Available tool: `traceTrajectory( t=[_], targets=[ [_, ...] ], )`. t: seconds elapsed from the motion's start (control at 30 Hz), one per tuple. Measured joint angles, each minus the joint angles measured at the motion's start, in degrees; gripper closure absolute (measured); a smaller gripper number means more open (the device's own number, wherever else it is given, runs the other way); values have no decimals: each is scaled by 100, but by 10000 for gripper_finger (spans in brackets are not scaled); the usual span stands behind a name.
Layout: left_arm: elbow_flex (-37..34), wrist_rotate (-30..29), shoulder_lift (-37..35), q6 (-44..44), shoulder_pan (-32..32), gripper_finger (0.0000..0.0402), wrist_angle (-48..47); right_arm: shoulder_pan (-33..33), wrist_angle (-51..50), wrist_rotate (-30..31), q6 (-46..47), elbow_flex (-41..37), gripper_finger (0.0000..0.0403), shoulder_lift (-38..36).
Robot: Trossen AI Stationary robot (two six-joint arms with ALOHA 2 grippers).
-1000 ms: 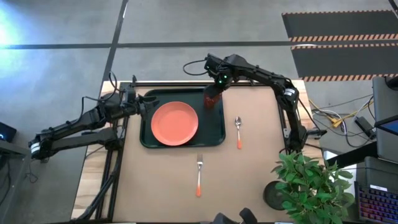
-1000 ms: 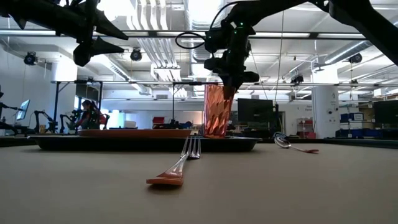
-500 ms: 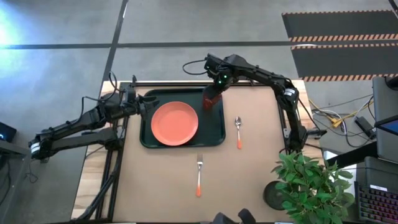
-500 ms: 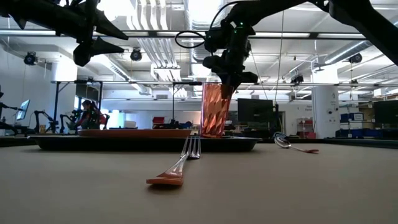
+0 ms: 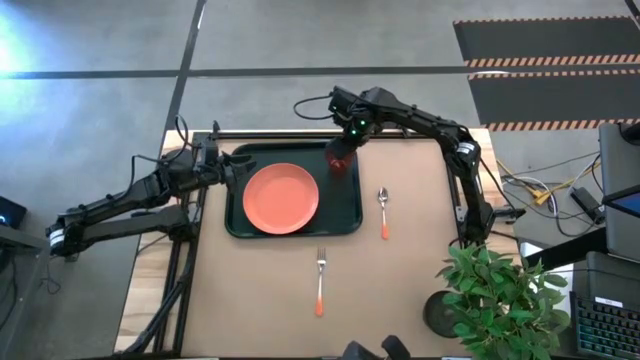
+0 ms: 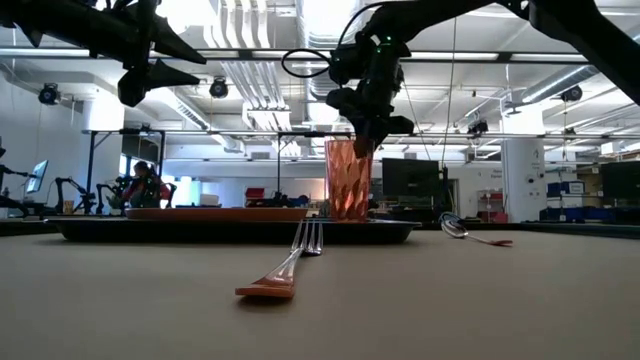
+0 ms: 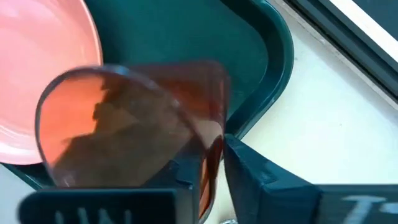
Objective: Pick and place plate/cup/fork/spoon on tray
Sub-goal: Put the orange glass to the top right of the orange plate on the black tray, then put the orange spoon beside the orange plate on the black tray
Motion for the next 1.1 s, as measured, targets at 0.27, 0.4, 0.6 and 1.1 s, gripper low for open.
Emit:
traceTrajectory(
  t=[0.27, 0.4, 0.6, 1.1],
  targets=[
    [0, 0, 0, 0, 0, 228, 0, 0, 164, 37, -152, 25, 297, 0],
    [0, 0, 0, 0, 1, 228, 0, -3, 164, 41, -256, 265, 288, 0],
    [0, 0, 0, 0, 0, 228, 0, -26, -66, 167, -352, 950, 284, -2],
    [0, -2, 5, 0, -2, 228, -4, 478, -1650, -568, 355, 1245, 282, -542]
  ],
)
